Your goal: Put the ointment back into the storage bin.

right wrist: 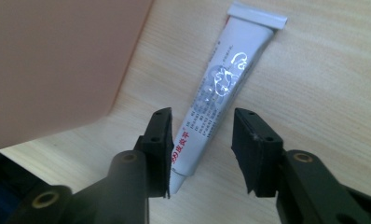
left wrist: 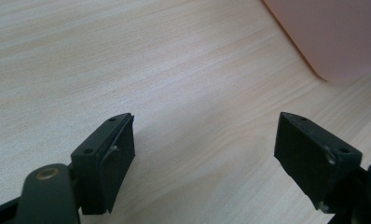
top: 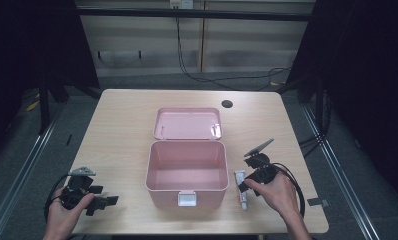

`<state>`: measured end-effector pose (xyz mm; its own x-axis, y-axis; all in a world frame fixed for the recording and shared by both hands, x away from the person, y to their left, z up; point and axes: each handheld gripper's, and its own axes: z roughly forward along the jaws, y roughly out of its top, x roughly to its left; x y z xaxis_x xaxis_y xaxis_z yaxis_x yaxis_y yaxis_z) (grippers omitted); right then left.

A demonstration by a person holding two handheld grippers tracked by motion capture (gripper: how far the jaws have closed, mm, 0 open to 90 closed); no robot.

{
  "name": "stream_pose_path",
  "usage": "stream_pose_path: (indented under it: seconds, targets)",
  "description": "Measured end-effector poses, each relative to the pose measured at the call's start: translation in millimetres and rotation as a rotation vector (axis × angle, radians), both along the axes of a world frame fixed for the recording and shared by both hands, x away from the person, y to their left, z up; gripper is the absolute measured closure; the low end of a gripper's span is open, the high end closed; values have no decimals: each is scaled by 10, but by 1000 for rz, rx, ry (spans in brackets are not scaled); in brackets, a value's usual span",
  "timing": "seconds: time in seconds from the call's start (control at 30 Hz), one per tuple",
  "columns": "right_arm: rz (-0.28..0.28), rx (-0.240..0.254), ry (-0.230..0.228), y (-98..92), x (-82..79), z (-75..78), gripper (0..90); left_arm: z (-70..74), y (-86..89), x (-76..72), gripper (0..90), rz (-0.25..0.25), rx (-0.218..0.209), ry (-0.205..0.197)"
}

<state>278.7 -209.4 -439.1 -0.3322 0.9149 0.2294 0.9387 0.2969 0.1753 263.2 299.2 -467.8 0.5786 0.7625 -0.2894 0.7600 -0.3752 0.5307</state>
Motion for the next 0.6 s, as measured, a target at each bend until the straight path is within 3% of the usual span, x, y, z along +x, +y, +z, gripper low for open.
stream_pose_path:
  seconds: [0.23,0.6]
  targets:
    - [-15,-43,44,49,12,-61,622,-7,1,2,201,-2,8,-1]
    - [-44,-73,65,111,51,-126,628,-10,0,3,200,5,7,0]
